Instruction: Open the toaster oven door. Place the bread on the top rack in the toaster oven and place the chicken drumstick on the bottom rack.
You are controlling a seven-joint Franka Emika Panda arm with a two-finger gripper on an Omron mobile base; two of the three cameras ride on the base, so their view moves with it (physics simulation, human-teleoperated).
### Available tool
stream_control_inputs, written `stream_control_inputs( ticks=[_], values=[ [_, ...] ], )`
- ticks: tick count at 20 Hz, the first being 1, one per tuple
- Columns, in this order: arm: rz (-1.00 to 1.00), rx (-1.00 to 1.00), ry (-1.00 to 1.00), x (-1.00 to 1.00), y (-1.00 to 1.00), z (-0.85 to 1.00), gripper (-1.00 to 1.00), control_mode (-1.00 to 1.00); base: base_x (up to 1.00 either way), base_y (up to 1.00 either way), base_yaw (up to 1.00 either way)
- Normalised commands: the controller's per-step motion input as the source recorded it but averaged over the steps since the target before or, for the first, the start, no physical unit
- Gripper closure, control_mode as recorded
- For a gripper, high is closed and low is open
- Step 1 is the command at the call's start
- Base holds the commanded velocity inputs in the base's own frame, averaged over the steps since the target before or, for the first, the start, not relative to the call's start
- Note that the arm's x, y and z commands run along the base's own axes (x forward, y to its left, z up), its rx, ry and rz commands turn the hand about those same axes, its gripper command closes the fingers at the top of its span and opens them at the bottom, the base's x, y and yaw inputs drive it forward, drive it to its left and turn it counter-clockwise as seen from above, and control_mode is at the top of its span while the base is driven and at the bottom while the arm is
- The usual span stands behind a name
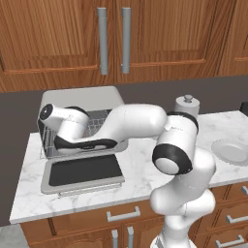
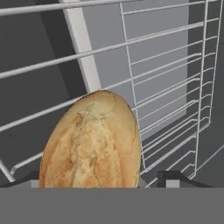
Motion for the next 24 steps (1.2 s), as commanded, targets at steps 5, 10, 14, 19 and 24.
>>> stream_control_inputs(
  ticks=[5,10,14,19,24],
  values=[
    [0.0,0.06,-0.01,-0.06,0.0,0.01,-1.0,-1.0,0.0,0.0,0.0],
    [-0.01,0.01,0.0,-0.03,-0.36,-0.42,-1.0,-1.0,0.0,0.0,0.0],
    [0.0,0.0,0.0,0.05,-0.53,-0.43,-1.0,-1.0,0.0,0.0,0.0],
    [0.01,0.07,-0.06,-0.31,-0.07,0.4,-1.0,-1.0,0.0,0.0,0.0],
    [-0.19,0.1,0.02,-0.57,-0.08,0.34,-1.0,-1.0,0.0,0.0,0.0]
  ],
)
